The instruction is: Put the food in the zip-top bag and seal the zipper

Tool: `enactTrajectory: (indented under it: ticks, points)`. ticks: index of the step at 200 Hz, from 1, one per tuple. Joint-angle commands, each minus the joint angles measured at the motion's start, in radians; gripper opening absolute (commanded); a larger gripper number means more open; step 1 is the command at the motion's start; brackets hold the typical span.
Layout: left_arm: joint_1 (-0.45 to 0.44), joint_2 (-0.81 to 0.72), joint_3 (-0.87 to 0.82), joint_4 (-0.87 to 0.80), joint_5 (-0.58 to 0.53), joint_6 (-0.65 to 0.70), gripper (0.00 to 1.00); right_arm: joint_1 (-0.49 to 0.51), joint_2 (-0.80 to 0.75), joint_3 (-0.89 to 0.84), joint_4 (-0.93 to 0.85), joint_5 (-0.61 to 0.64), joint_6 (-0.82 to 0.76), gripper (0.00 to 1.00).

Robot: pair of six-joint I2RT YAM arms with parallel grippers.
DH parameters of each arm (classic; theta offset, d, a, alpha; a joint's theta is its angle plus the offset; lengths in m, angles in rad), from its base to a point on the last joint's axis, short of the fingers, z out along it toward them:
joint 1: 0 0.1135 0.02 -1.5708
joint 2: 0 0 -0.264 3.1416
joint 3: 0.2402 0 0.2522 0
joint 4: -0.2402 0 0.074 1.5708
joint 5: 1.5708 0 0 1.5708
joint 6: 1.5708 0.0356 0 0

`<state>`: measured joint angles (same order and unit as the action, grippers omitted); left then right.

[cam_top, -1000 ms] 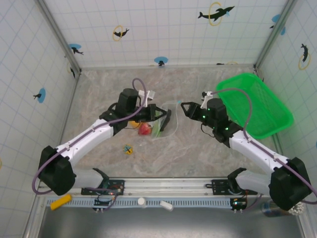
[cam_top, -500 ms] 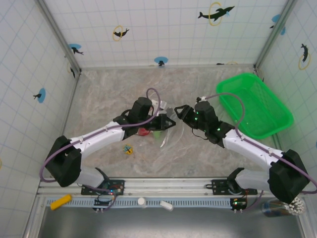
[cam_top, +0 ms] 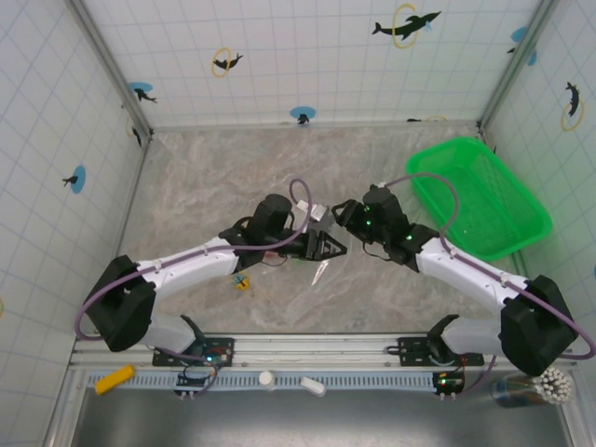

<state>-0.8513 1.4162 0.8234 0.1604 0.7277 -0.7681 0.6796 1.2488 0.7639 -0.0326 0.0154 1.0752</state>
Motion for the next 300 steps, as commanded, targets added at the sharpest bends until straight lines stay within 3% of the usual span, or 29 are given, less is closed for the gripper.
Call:
enactTrajectory:
  ticks: [1, 18, 45, 68, 115, 156, 180, 214, 237, 265, 300]
  points:
    - [-0.037, 0.017, -0.008, 0.069, 0.049, 0.008, 0.62, -0.023, -0.029, 0.038, -0.017, -0.055, -0.042, 0.62]
    - [-0.038, -0.003, -0.032, 0.115, 0.04, 0.008, 0.61, -0.038, -0.024, 0.031, -0.045, -0.07, -0.056, 0.56]
    - [-0.038, -0.043, -0.053, 0.14, 0.039, 0.018, 0.61, -0.043, -0.014, 0.04, -0.141, -0.014, -0.142, 0.33]
    - [-0.038, -0.088, -0.05, 0.047, -0.052, 0.074, 0.6, -0.047, -0.026, 0.074, -0.207, 0.037, -0.254, 0.16]
    - [-0.036, -0.193, 0.017, -0.151, -0.324, 0.154, 0.6, -0.078, 0.0, 0.314, -0.286, -0.013, -0.561, 0.06]
    - [-0.005, -0.329, 0.107, -0.285, -0.575, 0.204, 0.59, -0.066, 0.199, 0.796, -0.578, 0.007, -0.895, 0.02]
    - [0.003, -0.411, 0.14, -0.331, -0.762, 0.237, 0.59, 0.024, 0.29, 1.001, -0.708, 0.103, -1.138, 0.02]
    - [0.006, -0.517, 0.132, -0.364, -1.016, 0.283, 0.59, 0.172, 0.288, 1.006, -0.688, 0.267, -1.387, 0.02]
    - [0.006, -0.571, 0.093, -0.352, -1.08, 0.376, 0.61, 0.24, 0.274, 0.926, -0.699, 0.302, -1.504, 0.0]
    - [0.006, -0.578, 0.04, -0.311, -0.958, 0.516, 0.62, 0.313, 0.168, 0.703, -0.613, 0.276, -1.625, 0.0]
    - [0.006, -0.531, 0.001, -0.312, -0.816, 0.638, 0.62, 0.308, -0.04, 0.393, -0.395, 0.112, -1.745, 0.0]
